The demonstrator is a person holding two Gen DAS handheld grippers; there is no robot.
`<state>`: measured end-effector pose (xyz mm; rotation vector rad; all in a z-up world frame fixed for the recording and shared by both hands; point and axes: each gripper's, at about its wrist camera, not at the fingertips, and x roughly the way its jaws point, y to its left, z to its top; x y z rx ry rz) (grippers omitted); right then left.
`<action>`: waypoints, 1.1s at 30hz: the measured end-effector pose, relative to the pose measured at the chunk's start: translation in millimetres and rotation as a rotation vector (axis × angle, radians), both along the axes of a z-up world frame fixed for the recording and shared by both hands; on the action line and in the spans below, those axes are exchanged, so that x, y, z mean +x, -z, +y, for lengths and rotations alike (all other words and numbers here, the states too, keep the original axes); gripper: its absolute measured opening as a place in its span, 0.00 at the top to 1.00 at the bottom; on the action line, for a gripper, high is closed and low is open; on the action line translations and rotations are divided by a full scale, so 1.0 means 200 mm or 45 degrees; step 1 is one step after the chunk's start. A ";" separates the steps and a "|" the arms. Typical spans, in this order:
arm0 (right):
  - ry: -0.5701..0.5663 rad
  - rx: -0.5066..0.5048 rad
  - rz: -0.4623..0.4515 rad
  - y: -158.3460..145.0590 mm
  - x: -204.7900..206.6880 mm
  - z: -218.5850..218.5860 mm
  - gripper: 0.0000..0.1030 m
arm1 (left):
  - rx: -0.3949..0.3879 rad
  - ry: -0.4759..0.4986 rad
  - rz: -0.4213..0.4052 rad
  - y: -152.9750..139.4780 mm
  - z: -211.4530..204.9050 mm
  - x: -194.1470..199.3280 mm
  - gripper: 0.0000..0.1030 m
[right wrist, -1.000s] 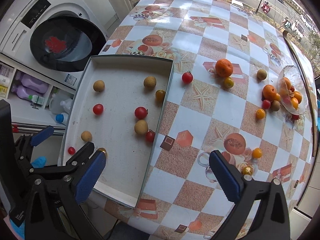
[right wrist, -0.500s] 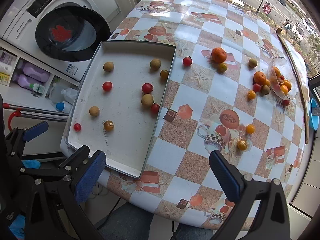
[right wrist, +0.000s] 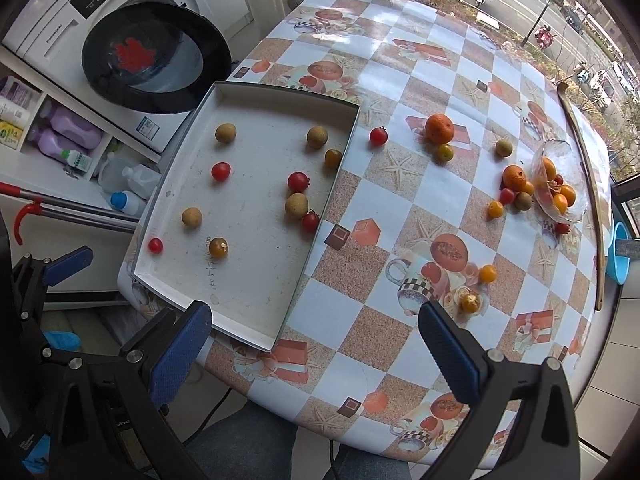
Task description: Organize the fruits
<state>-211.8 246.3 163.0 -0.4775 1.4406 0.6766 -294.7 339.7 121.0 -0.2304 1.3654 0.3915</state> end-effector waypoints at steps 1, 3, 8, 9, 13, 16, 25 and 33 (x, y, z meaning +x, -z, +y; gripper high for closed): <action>-0.003 0.000 -0.003 0.00 0.00 0.00 0.00 | -0.001 -0.001 -0.002 0.00 0.00 0.00 0.00; -0.015 -0.002 -0.010 -0.01 0.00 0.01 0.00 | -0.001 -0.003 -0.006 0.00 0.00 0.00 0.00; -0.032 -0.002 -0.017 -0.01 -0.01 0.02 0.00 | -0.002 0.002 -0.003 0.00 0.00 0.00 0.00; -0.030 -0.003 -0.017 -0.01 -0.01 0.02 0.00 | -0.004 0.001 -0.005 0.00 0.00 0.00 0.00; -0.032 -0.004 -0.015 -0.01 -0.01 0.02 0.00 | -0.001 0.006 -0.007 0.00 0.00 0.01 0.00; -0.033 -0.005 -0.016 -0.01 -0.01 0.02 0.00 | 0.005 0.015 -0.004 0.00 -0.01 0.02 0.00; -0.036 0.000 -0.016 -0.01 -0.01 0.03 0.00 | 0.009 0.029 0.000 0.00 -0.02 0.02 0.00; -0.036 -0.003 -0.019 -0.02 -0.01 0.04 0.00 | 0.007 0.034 -0.001 -0.01 -0.03 0.03 0.00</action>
